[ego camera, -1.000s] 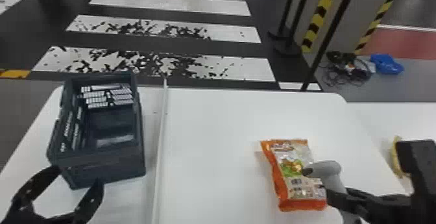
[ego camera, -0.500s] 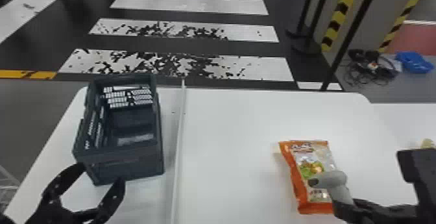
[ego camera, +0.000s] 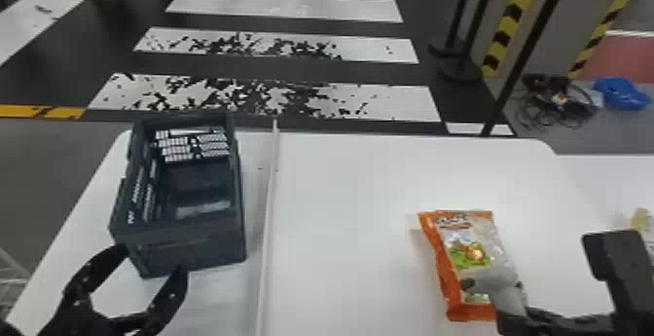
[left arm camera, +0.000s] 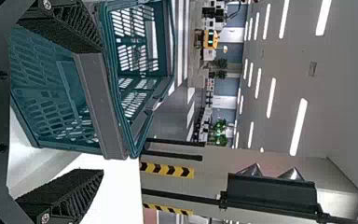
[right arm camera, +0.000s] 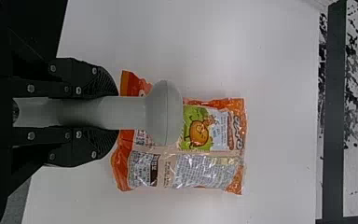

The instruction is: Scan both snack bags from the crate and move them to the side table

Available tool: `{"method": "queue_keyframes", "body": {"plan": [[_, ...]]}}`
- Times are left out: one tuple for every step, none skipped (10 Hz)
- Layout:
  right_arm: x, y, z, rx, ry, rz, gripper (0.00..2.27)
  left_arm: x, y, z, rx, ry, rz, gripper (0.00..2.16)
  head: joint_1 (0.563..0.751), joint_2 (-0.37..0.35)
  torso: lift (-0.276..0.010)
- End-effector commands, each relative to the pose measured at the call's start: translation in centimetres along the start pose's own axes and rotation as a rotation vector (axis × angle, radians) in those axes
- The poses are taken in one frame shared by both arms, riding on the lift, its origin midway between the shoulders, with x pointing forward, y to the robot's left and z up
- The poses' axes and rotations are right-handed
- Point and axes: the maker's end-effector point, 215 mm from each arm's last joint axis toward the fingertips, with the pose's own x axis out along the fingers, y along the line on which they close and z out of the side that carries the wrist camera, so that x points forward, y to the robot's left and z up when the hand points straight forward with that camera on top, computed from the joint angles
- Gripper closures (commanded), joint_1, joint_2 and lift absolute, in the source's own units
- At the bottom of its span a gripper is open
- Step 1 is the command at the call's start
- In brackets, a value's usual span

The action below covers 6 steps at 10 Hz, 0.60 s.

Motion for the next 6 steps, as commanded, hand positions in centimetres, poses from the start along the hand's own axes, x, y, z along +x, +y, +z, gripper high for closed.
{"method": "queue_keyframes", "body": {"plan": [[-0.01,-0.07,0.04,0.0,0.0,0.0,2.24,0.0,0.0,-0.01,0.0,0.0,0.0,0.08,0.695,-0.051,-0.099],[0.0,-0.04,0.19,-0.001,-0.002,-0.001,2.24,0.0,-0.01,-0.01,-0.001,0.0,0.001,0.08,0.695,-0.051,-0.099],[-0.03,-0.12,0.28,0.0,-0.004,-0.002,2.24,0.0,-0.01,-0.01,-0.001,0.0,0.001,0.08,0.695,-0.052,-0.099],[-0.06,-0.25,0.37,-0.002,-0.005,-0.006,2.24,-0.05,-0.03,-0.08,-0.002,0.001,0.001,0.08,0.695,-0.052,-0.099],[-0.06,-0.26,0.37,-0.002,-0.005,-0.006,2.24,0.02,-0.03,0.06,-0.001,-0.002,0.0,0.08,0.695,-0.053,-0.099],[-0.04,-0.37,0.4,-0.002,-0.005,-0.009,2.24,0.01,-0.09,-0.04,-0.002,0.0,0.0,0.08,0.695,-0.054,-0.099]]}}
